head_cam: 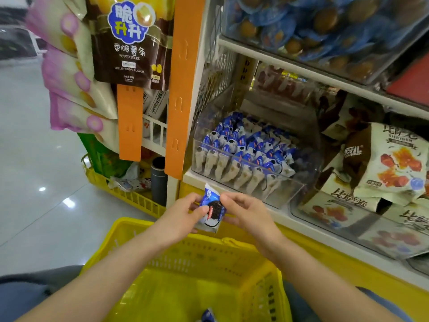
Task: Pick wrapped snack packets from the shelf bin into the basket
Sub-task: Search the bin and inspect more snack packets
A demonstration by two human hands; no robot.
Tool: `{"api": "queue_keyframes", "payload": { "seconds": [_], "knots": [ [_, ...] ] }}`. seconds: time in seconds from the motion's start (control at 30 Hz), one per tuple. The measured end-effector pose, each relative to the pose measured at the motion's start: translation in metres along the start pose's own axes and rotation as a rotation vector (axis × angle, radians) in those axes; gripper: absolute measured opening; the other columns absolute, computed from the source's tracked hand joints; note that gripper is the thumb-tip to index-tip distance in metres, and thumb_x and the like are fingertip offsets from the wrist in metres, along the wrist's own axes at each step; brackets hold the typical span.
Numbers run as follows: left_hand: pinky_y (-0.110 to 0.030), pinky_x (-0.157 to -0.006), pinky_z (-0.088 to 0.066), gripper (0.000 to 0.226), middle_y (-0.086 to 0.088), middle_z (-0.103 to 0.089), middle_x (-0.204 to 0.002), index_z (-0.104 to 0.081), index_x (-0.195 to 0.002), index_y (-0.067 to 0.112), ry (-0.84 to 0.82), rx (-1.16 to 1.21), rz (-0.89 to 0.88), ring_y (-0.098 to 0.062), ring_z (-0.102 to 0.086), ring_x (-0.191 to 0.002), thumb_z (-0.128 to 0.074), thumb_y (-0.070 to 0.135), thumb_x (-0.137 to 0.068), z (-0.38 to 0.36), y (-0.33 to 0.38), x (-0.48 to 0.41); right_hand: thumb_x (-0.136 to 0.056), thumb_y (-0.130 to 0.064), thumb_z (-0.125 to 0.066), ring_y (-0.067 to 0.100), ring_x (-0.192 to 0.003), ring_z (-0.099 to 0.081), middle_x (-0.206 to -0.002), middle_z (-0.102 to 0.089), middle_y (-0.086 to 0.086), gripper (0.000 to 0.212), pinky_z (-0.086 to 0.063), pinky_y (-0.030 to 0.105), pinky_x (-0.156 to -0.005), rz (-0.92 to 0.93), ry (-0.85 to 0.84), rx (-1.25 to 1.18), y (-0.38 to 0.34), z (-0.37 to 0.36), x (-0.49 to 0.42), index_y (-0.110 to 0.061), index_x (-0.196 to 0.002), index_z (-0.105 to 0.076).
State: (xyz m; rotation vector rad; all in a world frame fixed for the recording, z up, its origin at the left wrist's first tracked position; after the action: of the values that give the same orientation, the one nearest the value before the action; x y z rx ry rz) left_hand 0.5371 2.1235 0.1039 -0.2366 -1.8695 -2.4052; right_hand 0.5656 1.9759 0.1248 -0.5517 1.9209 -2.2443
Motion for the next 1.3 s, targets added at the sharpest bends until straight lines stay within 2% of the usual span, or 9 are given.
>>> {"api": "queue_keyframes", "payload": {
  "seconds": [0.2,0.43,0.57,0.67,0.77,0.87,1.0,1.17,1.3],
  "knots": [
    [-0.024,-0.064,-0.05,0.018,0.003,-0.052,-0.088,-0.045,-0.086,0.03,0.053,0.021,0.056,-0.009,-0.054,-0.079,-0.042,0.016,-0.097,-0.009,-0.009,-0.011,-0.09,-0.018,-0.056,0.03,-0.101,-0.064,-0.11,-0.067,0.02,0.03,-0.053,0.036,-0.091,-0.134,-0.012,-0.111,0.006,0.002,-0.008,0.002,-0.112,-0.061],
    [-0.029,-0.075,-0.052,0.009,-0.001,-0.055,-0.099,-0.049,-0.103,0.021,0.098,0.127,0.086,-0.009,-0.056,-0.089,-0.045,0.019,-0.096,-0.015,-0.002,-0.007,-0.086,-0.006,-0.061,0.012,-0.072,-0.068,-0.088,-0.07,0.008,0.011,-0.057,0.023,-0.067,-0.213,-0.001,-0.317,0.002,0.012,-0.015,-0.007,-0.096,-0.062],
    [-0.035,-0.086,-0.047,0.015,0.0,-0.062,-0.101,-0.055,-0.103,0.019,0.124,0.122,0.112,-0.013,-0.057,-0.094,-0.05,0.029,-0.093,-0.022,0.004,-0.001,-0.084,0.0,-0.061,0.009,-0.065,-0.062,-0.076,-0.066,0.006,0.017,-0.055,0.024,-0.065,-0.063,0.125,-0.111,0.001,0.013,-0.014,-0.014,-0.075,-0.063],
    [-0.03,-0.076,-0.049,0.017,0.0,-0.065,-0.09,-0.058,-0.101,0.017,0.168,0.226,0.07,-0.015,-0.062,-0.088,-0.052,0.029,-0.092,-0.024,0.008,0.003,-0.082,-0.003,-0.066,0.008,-0.064,-0.064,-0.076,-0.069,0.005,0.018,-0.053,0.024,-0.066,0.106,0.121,0.109,-0.003,0.008,-0.008,-0.02,-0.088,-0.061],
    [-0.03,-0.071,-0.047,0.022,-0.014,-0.065,-0.093,-0.058,-0.1,0.004,0.238,0.204,-0.019,-0.02,-0.062,-0.087,-0.049,0.023,-0.094,-0.023,0.008,0.003,-0.083,-0.008,-0.067,0.012,-0.074,-0.067,-0.082,-0.071,0.006,0.027,-0.054,0.024,-0.069,0.119,0.059,0.113,0.0,0.001,-0.002,-0.016,-0.106,-0.058],
    [-0.032,-0.066,-0.043,0.023,-0.016,-0.061,-0.082,-0.055,-0.09,0.001,0.266,0.195,-0.03,-0.017,-0.057,-0.075,-0.049,0.023,-0.094,-0.025,0.004,0.003,-0.085,-0.008,-0.064,0.011,-0.071,-0.065,-0.085,-0.069,0.01,0.013,-0.054,0.019,-0.064,0.012,0.007,0.007,0.002,0.0,0.001,-0.007,-0.098,-0.064],
    [-0.016,-0.047,-0.042,0.021,0.0,-0.057,-0.065,-0.052,-0.074,0.015,0.276,0.1,-0.04,-0.003,-0.057,-0.058,-0.051,0.025,-0.093,-0.028,-0.003,0.002,-0.083,-0.012,-0.066,0.003,-0.062,-0.062,-0.074,-0.066,-0.001,0.001,-0.051,0.013,-0.058,-0.197,-0.08,-0.068,0.006,0.002,0.001,-0.013,-0.083,-0.066],
    [-0.02,-0.052,-0.048,0.021,-0.012,-0.065,-0.077,-0.057,-0.082,0.009,0.226,0.233,0.05,-0.014,-0.065,-0.068,-0.052,0.026,-0.092,-0.027,-0.008,0.001,-0.081,-0.023,-0.069,0.001,-0.064,-0.057,-0.073,-0.067,-0.01,0.007,-0.045,0.016,-0.062,0.217,0.093,0.529,0.006,0.002,-0.003,-0.024,-0.075,-0.067],
    [-0.015,-0.053,-0.048,0.025,-0.009,-0.066,-0.079,-0.059,-0.09,0.005,0.223,0.249,0.062,-0.01,-0.063,-0.068,-0.053,0.029,-0.091,-0.03,-0.004,0.002,-0.084,-0.022,-0.065,0.005,-0.064,-0.06,-0.072,-0.064,-0.01,0.02,-0.05,0.018,-0.06,0.24,0.115,0.538,0.006,0.008,-0.004,-0.032,-0.068,-0.057]
  ]
}}
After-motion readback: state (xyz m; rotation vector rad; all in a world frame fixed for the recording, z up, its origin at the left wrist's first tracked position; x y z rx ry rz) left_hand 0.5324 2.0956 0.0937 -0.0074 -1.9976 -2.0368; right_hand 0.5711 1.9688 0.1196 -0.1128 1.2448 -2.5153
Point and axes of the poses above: each hand's wrist, its own x-axis away from the middle knuckle, its own z-axis out of the back of the hand, y = z × x, the point moved 2 cm from there along -x, towards the middle knuckle
